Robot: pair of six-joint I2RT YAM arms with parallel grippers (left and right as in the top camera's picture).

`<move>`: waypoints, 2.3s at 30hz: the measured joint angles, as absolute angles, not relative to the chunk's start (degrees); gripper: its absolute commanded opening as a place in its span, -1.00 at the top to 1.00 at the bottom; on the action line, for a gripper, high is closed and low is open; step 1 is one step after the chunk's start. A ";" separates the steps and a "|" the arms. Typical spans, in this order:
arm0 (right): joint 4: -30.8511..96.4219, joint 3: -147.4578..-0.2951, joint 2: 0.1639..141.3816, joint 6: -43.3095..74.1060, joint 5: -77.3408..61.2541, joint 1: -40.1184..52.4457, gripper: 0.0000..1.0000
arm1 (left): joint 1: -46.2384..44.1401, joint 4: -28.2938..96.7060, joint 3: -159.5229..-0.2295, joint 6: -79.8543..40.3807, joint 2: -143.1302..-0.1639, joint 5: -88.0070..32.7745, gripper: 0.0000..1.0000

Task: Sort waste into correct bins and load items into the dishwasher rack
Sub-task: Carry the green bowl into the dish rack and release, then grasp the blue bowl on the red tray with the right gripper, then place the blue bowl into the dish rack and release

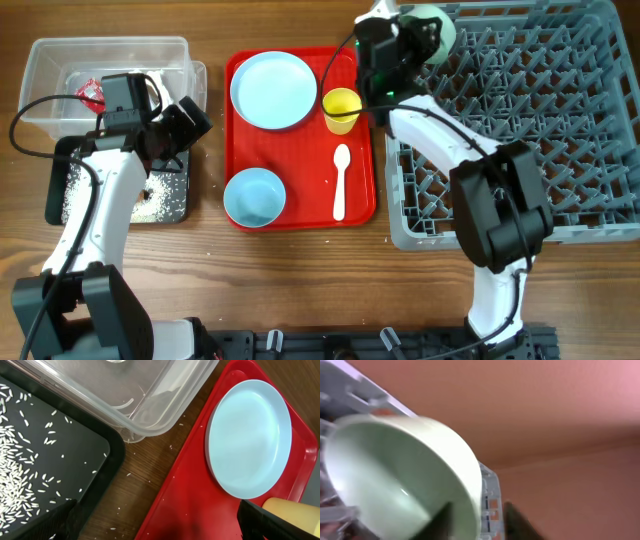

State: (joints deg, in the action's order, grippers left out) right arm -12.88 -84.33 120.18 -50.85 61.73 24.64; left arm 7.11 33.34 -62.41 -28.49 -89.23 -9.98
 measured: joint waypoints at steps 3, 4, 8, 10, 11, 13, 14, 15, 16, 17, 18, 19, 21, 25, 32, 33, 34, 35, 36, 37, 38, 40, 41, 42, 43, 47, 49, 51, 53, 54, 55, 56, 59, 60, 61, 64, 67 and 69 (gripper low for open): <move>-14.31 -84.33 120.22 -51.66 61.36 27.11 -0.93 | 7.11 33.36 -62.41 -28.49 -89.23 -9.98 -1.00; -15.81 -84.33 120.22 -51.77 61.14 27.86 -0.94 | 7.11 33.36 -62.41 -28.49 -89.23 -9.98 -1.00; -16.99 -84.33 120.22 -51.79 60.45 30.06 -0.99 | 7.11 33.36 -62.41 -28.49 -89.23 -9.98 -1.00; -16.99 -84.33 120.22 -51.70 60.42 30.98 -0.99 | 7.11 33.36 -62.41 -28.49 -89.23 -9.98 -1.00; -16.60 -84.33 120.22 -51.22 60.20 31.66 -0.99 | 7.11 33.36 -62.41 -28.49 -89.23 -9.98 -1.00; -11.35 -84.47 120.09 -47.99 58.19 32.42 -0.92 | 7.11 33.39 -62.41 -28.49 -89.23 -10.00 -1.00; -8.08 -84.44 119.90 -45.21 56.14 32.71 -0.89 | 7.11 33.39 -62.41 -28.49 -89.23 -9.98 -1.00; -4.27 -84.40 119.35 -41.65 53.28 32.88 -0.89 | 7.11 33.36 -62.41 -28.49 -89.23 -9.98 -1.00; -0.56 -84.27 118.19 -37.98 49.98 33.04 -0.89 | 7.11 33.36 -62.41 -28.49 -89.23 -10.00 -1.00; 2.96 -84.07 116.64 -34.04 45.95 33.12 -0.90 | 7.11 33.36 -62.41 -28.47 -89.23 -9.98 -1.00; 7.27 -83.72 113.14 -28.49 39.70 33.12 -1.00 | 7.11 33.34 -62.41 -28.47 -89.23 -9.98 -1.00; 9.91 -83.70 109.54 -23.86 33.98 33.12 -1.00 | 7.11 33.36 -62.41 -28.47 -89.23 -9.98 -1.00; 14.17 -83.81 102.15 -12.86 19.86 33.12 -1.00 | 7.11 33.36 -62.41 -28.47 -89.23 -10.00 -1.00; 24.40 -84.62 92.14 5.56 -5.02 33.08 -0.99 | 7.11 33.32 -62.41 -28.29 -89.23 -10.00 -1.00; 29.21 -80.68 103.26 30.30 -23.05 37.23 -0.27 | 7.11 33.34 -62.41 -28.29 -89.23 -9.98 -1.00; 29.36 -80.55 105.65 32.53 -23.51 38.11 -0.18 | 7.11 33.36 -62.41 -28.29 -89.23 -9.98 -1.00; 29.30 -80.55 107.92 33.93 -23.97 38.83 -0.08 | 7.11 33.39 -62.41 -28.29 -89.23 -9.98 -1.00; 29.30 -80.53 111.07 35.53 -24.45 39.72 0.08 | 7.11 33.36 -62.41 -28.29 -89.23 -9.98 -1.00; 29.28 -80.47 112.68 36.47 -24.58 40.10 0.22 | 7.11 33.36 -62.41 -28.29 -89.23 -9.98 -1.00; 28.93 -80.34 115.61 38.70 -25.54 40.47 0.50 | 7.11 33.36 -62.41 -28.29 -89.23 -10.00 -1.00; 28.93 -80.25 117.58 40.32 -26.15 40.47 0.56 | 7.11 33.39 -62.41 -28.29 -89.23 -10.00 -1.00; 29.10 -79.96 118.98 41.85 -27.27 40.29 0.69 | 7.11 33.36 -62.41 -28.29 -89.23 -9.98 -1.00; 29.17 -79.96 119.11 42.39 -27.53 40.18 0.82 | 7.11 33.36 -62.41 -28.29 -89.23 -9.98 -1.00; 29.10 -79.96 119.11 42.89 -27.66 40.18 0.91 | 7.11 33.36 -62.41 -28.29 -89.23 -9.98 -1.00; 28.93 -79.96 119.11 43.48 -27.86 40.18 0.91 | 7.11 33.36 -62.41 -28.29 -89.23 -9.98 -1.00; 28.82 -79.96 119.11 44.14 -28.08 40.18 0.91 | 7.11 33.36 -62.41 -28.29 -89.23 -9.98 -1.00; 31.29 -80.40 119.09 43.27 -28.03 40.21 0.92 | 7.11 33.36 -62.41 -28.29 -89.23 -9.98 -1.00; 34.35 -80.84 118.37 41.91 -25.85 40.18 0.91 | 7.11 33.36 -62.41 -28.29 -89.23 -9.98 -1.00; 38.28 -80.84 113.93 39.35 -20.62 39.64 0.91 | 7.11 33.36 -62.41 -28.29 -89.23 -9.98 -1.00; 38.76 -80.84 111.07 38.02 -18.35 39.22 0.91 | 7.11 33.36 -62.41 -28.29 -89.23 -9.98 -1.00; 39.09 -80.86 106.65 36.36 -15.00 38.74 0.91 | 7.11 33.36 -62.41 -28.29 -89.23 -10.00 -1.00; 39.40 -80.90 102.69 35.11 -11.57 38.44 0.92 | 7.11 33.34 -62.41 -28.29 -89.23 -9.98 -1.00; 42.52 -82.35 88.64 31.55 7.11 38.26 0.91 | 7.11 33.34 -62.41 -28.29 -89.23 -9.98 -1.00; 45.19 -82.78 84.55 30.81 17.41 38.33 0.92 | 7.11 33.32 -62.41 -28.27 -89.23 -10.00 -1.00; 47.94 -83.11 81.28 30.28 28.93 38.24 0.91 | 7.11 33.36 -62.41 -28.29 -89.23 -9.98 -1.00; 52.77 -82.94 80.31 29.65 53.25 37.28 0.91 | 7.11 33.36 -62.41 -28.29 -89.23 -9.98 -1.00; 53.17 -81.03 83.53 26.83 65.73 35.03 0.91 | 7.11 33.36 -62.41 -28.29 -89.23 -10.00 -1.00; 53.32 -80.47 87.24 23.57 69.60 32.71 0.91 | 7.11 33.36 -62.41 -28.29 -89.23 -9.98 -1.00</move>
